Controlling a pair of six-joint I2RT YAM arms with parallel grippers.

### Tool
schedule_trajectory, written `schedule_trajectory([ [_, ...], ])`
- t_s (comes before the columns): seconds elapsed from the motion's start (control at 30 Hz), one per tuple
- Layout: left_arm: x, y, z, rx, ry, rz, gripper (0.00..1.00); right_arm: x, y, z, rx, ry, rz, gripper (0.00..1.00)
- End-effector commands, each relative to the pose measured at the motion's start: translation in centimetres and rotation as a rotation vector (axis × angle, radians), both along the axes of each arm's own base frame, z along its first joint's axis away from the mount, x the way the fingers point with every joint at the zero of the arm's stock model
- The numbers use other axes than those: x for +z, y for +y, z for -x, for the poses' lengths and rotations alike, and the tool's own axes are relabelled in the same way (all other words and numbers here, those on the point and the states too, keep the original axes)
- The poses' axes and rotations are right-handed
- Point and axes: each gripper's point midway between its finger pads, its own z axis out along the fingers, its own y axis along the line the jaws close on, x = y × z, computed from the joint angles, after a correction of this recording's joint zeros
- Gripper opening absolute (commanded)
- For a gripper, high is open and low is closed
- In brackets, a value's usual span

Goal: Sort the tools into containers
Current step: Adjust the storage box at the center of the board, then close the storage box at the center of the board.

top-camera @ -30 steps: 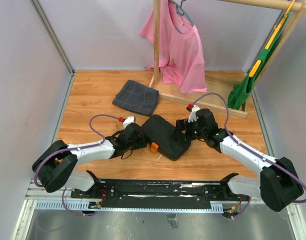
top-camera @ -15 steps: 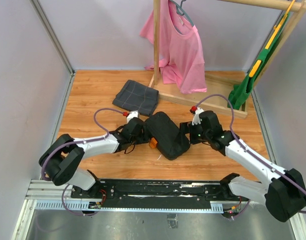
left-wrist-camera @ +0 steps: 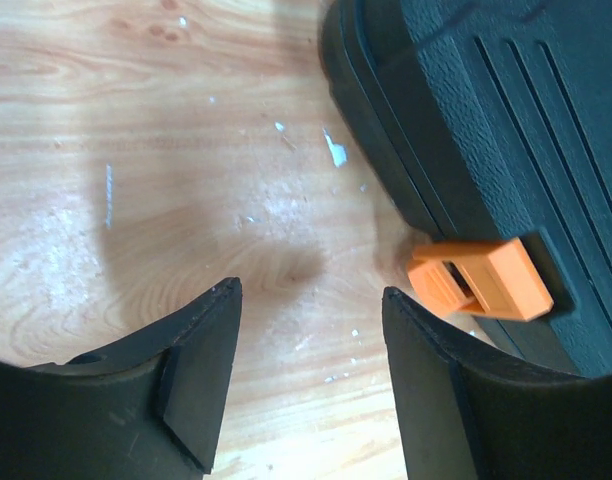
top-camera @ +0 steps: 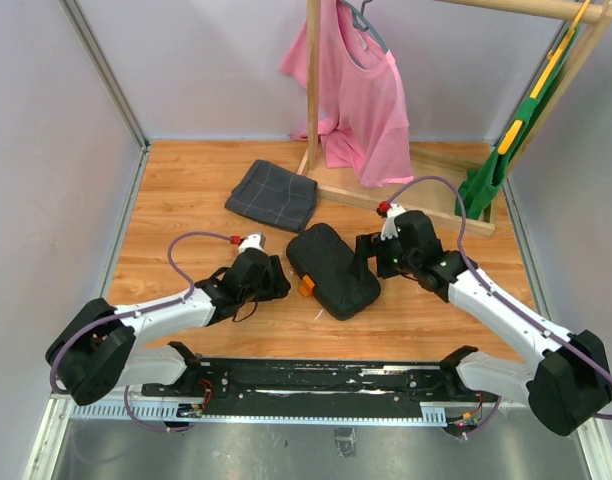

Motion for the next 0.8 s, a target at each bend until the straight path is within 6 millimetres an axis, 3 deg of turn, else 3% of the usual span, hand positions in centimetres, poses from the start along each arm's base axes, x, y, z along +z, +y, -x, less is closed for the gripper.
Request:
schedule_trajectory([
  [0.0,1.2,-1.4,0.6,-0.045,-0.005,0.108,0.61,1.7,1.7,-0.8,0.032,-0.047,-0.004,0.94],
  [0.2,2.7,-2.4,1.4,-0.061,-0.021,0.224,0.54,0.5,1.3,-2.7,-0.003,-0.044,0.069,0.95],
  [0.37,3.2,-2.2,1.2,-0.031,-0.028,0.239,0.52,-0.7,2.6,-4.1,0.045,-0.001,0.071,0.95],
  [0.53,4.1,-3.5,1.5,-0.083,-0.034,0.303,0.48,-2.2,3.4,-4.9,0.059,0.062,0.068,0.95],
  [0.77,5.3,-4.9,1.8,-0.111,-0.026,0.393,0.49,-4.2,2.4,-5.0,0.002,0.1,0.098,0.95],
])
